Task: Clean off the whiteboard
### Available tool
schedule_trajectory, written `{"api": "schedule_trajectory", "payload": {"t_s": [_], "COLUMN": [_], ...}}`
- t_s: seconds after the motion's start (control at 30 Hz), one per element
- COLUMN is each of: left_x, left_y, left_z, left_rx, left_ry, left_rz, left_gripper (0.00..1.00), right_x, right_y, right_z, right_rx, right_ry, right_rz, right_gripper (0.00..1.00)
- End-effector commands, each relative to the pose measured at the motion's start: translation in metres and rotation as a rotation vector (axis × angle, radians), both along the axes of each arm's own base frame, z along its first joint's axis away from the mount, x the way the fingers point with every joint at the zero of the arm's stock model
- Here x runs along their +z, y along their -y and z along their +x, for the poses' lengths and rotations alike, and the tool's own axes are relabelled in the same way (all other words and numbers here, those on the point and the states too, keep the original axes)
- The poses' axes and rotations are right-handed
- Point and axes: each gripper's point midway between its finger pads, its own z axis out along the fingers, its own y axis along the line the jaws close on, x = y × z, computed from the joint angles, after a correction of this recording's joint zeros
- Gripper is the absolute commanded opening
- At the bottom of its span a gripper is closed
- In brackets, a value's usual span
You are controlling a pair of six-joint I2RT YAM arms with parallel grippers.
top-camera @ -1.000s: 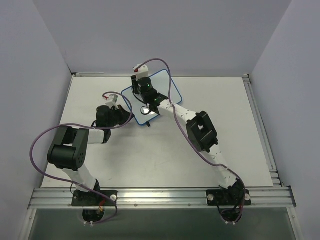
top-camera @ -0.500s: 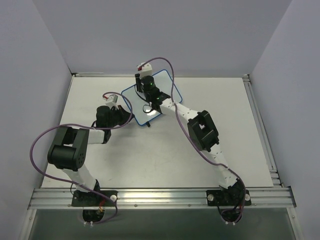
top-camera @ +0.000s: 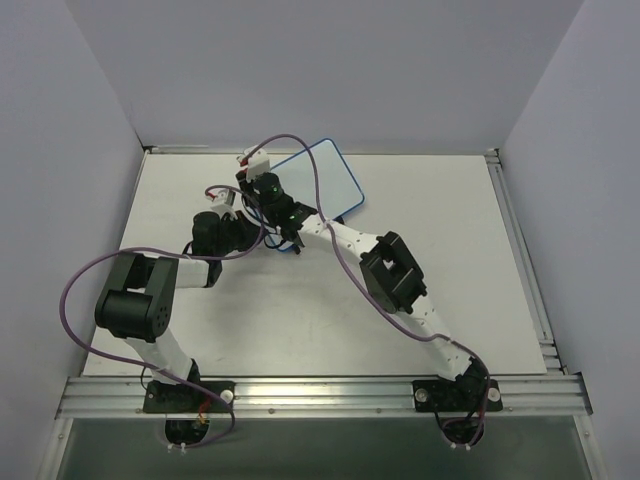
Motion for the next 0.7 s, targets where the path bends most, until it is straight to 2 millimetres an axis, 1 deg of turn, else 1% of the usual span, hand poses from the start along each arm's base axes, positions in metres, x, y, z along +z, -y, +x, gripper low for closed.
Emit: {"api": "schedule_trajectory", "payload": {"t_s": [0.0, 0.1, 0.13, 0.17, 0.2, 0.23, 0.27, 0.3, 0.37, 0.4, 0.43, 0.47, 0.5, 0.53, 0.6, 0.63, 0.67], "left_x": [0.015, 0.016, 0.015, 0.015, 0.015, 0.015, 0.014, 0.014, 0.014, 0.014, 0.015, 0.015, 0.014, 0.014, 0.014, 0.014, 0.013], "left_y": [0.013, 0.012, 0.013, 0.013, 0.013, 0.013, 0.013, 0.013, 0.013, 0.013, 0.013, 0.012, 0.012, 0.012, 0.012, 0.013, 0.012], "left_z": [-0.001, -0.001, -0.002, -0.001, -0.001, -0.001, -0.001, -0.001, -0.001, -0.001, -0.001, -0.001, -0.001, -0.001, -0.001, -0.001, -0.001], "left_rx": [-0.069, -0.065, -0.066, -0.066, -0.068, -0.069, -0.066, -0.066, -0.066, -0.065, -0.065, -0.064, -0.064, -0.064, -0.063, -0.066, -0.064], "left_ry": [0.051, 0.055, 0.052, 0.052, 0.052, 0.051, 0.05, 0.05, 0.05, 0.051, 0.053, 0.054, 0.051, 0.05, 0.05, 0.052, 0.049], "left_rz": [0.0, 0.001, 0.001, 0.001, 0.001, 0.0, 0.001, 0.001, 0.001, 0.003, 0.003, 0.003, 0.004, 0.005, 0.005, 0.004, 0.005], "left_gripper": [0.02, 0.02, 0.02, 0.02, 0.02, 0.02, 0.02, 0.02, 0.02, 0.02, 0.02, 0.02, 0.02, 0.02, 0.02, 0.02, 0.02], "right_x": [-0.019, -0.027, -0.029, -0.031, -0.038, -0.035, -0.036, -0.042, -0.046, -0.043, -0.054, -0.056, -0.052, -0.062, -0.06, -0.068, -0.071], "right_y": [-0.003, 0.003, 0.009, 0.01, 0.014, 0.015, 0.017, 0.021, 0.025, 0.028, 0.033, 0.038, 0.041, 0.046, 0.051, 0.055, 0.057], "right_z": [-0.016, -0.012, -0.008, -0.009, -0.01, -0.01, -0.011, -0.013, -0.014, -0.015, -0.018, -0.018, -0.018, -0.023, -0.027, -0.031, -0.035], "right_rx": [0.047, 0.032, 0.021, 0.023, 0.021, 0.02, 0.02, 0.02, 0.022, 0.018, 0.017, 0.01, 0.007, 0.005, 0.004, 0.005, 0.007], "right_ry": [-0.046, -0.06, -0.066, -0.069, -0.079, -0.076, -0.078, -0.087, -0.084, -0.079, -0.093, -0.096, -0.094, -0.108, -0.108, -0.12, -0.125], "right_rz": [-0.032, -0.05, -0.049, -0.051, -0.062, -0.058, -0.061, -0.075, -0.088, -0.09, -0.105, -0.106, -0.101, -0.112, -0.111, -0.126, -0.133], "right_gripper": [0.07, 0.07, 0.07, 0.07, 0.07, 0.07, 0.07, 0.07, 0.07, 0.07, 0.07, 0.07, 0.07, 0.07, 0.07, 0.07, 0.07]}}
